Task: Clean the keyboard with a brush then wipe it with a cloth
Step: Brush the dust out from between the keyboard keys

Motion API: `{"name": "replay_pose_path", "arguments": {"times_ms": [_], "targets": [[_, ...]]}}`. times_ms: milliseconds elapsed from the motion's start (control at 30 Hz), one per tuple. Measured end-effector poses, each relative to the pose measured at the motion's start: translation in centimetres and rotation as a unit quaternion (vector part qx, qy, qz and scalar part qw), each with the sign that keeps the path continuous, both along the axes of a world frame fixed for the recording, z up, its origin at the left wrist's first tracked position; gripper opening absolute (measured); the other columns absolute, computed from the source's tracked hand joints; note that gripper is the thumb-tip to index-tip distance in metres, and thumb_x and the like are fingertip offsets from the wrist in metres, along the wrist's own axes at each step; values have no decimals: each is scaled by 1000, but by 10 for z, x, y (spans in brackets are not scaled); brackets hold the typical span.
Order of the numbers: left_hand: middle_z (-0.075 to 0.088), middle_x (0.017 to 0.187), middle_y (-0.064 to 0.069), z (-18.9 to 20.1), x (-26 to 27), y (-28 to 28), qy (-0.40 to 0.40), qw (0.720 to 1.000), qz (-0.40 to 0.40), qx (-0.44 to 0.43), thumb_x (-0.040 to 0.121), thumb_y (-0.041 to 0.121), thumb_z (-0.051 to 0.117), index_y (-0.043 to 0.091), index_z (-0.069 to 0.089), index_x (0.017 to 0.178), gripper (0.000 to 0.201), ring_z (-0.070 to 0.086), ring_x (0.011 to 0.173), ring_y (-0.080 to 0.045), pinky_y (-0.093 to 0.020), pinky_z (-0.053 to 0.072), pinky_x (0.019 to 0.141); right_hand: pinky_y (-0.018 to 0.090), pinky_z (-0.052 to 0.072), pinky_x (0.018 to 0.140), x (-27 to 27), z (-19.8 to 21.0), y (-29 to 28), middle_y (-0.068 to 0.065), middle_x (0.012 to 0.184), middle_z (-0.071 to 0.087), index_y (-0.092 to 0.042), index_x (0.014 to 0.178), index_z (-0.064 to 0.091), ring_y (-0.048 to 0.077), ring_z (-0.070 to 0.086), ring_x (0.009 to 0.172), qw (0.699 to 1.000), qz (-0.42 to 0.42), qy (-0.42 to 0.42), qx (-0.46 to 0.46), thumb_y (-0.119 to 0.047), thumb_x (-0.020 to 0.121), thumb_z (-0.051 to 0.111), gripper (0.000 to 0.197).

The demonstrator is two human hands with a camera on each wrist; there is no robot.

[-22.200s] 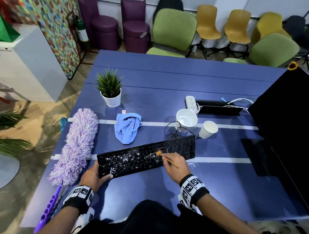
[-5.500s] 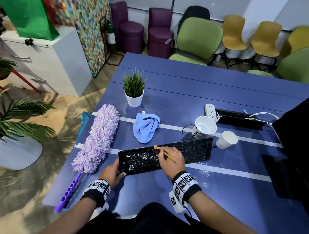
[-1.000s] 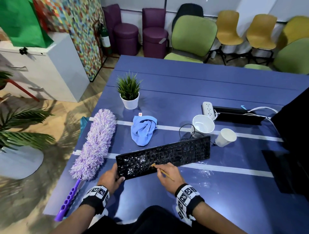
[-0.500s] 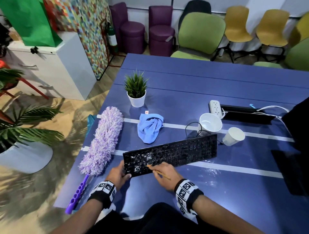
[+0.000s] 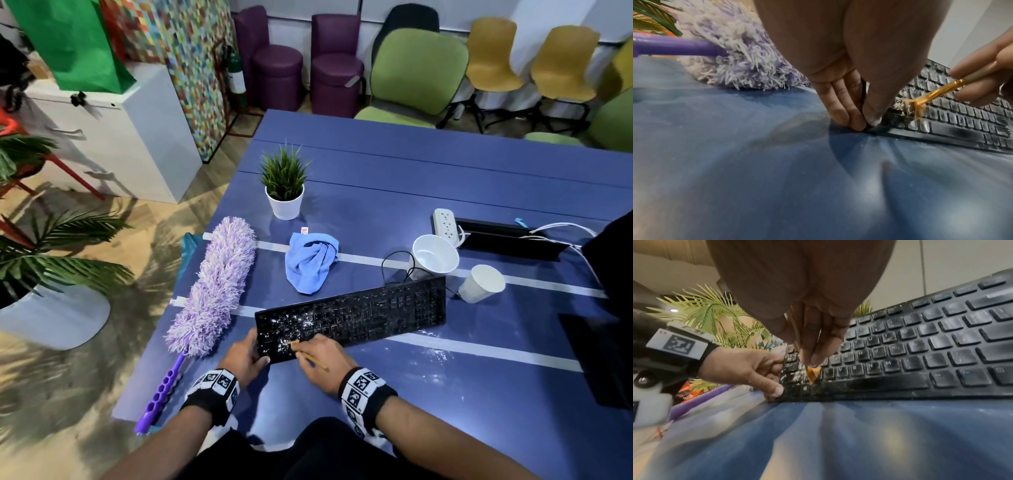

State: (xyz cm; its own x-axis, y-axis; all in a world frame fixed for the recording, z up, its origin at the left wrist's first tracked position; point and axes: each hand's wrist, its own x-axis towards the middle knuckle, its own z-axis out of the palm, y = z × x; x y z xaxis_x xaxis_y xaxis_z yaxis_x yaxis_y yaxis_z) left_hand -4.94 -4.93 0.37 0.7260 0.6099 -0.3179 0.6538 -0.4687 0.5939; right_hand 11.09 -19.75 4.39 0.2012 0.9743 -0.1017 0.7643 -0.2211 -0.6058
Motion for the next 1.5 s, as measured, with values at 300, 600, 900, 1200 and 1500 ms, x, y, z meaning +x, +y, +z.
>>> {"name": "replay_pose_path", "arguments": {"times_ms": [300, 600, 900, 1200, 1500], "targets": [[61, 75, 1, -8, -2, 0, -8, 1000, 20, -5, 76, 22, 69, 17, 40, 129, 61, 61, 71, -22, -24, 44, 64, 33, 48, 82, -13, 5, 14, 12, 92, 70, -15, 106, 65, 27, 55, 85, 999, 38, -4, -3, -24, 91, 39, 32], [67, 102, -12, -14, -2, 4, 24, 1000, 20, 1, 70, 33, 65, 17, 41, 130, 66, 63, 97, -32, -34, 51, 82, 35, 50, 81, -35, 4, 34, 16, 95, 70, -14, 109, 67, 31, 58, 86, 996, 88, 18, -11, -21, 90, 44, 31], [55, 108, -9, -13, 4, 3, 89, 991, 7, 101, 74, 43, 66, 19, 44, 129, 64, 51, 108, -29, -33, 31, 94, 18, 44, 77, 5, 14, -4, 0, 77, 63, -21, 103, 68, 7, 51, 75, 998, -27, 31, 44, -24, 84, 54, 23], [56, 105, -12, -6, 3, -1, 40, 998, 46, 20, 72, 30, 71, 17, 44, 128, 63, 57, 102, -32, -33, 45, 91, 30, 49, 76, -9, 9, 7, 9, 86, 66, -19, 99, 65, 23, 58, 82, 999, -48, -9, -4, -30, 89, 50, 21], [60, 98, -12, -6, 4, 0, 42, 998, 36, 42, 69, 33, 71, 13, 49, 113, 53, 53, 98, -29, -35, 45, 87, 35, 53, 76, -6, 7, 6, 8, 87, 69, -21, 99, 64, 26, 62, 81, 999, -30, -11, -27, -34, 87, 46, 25]]}}
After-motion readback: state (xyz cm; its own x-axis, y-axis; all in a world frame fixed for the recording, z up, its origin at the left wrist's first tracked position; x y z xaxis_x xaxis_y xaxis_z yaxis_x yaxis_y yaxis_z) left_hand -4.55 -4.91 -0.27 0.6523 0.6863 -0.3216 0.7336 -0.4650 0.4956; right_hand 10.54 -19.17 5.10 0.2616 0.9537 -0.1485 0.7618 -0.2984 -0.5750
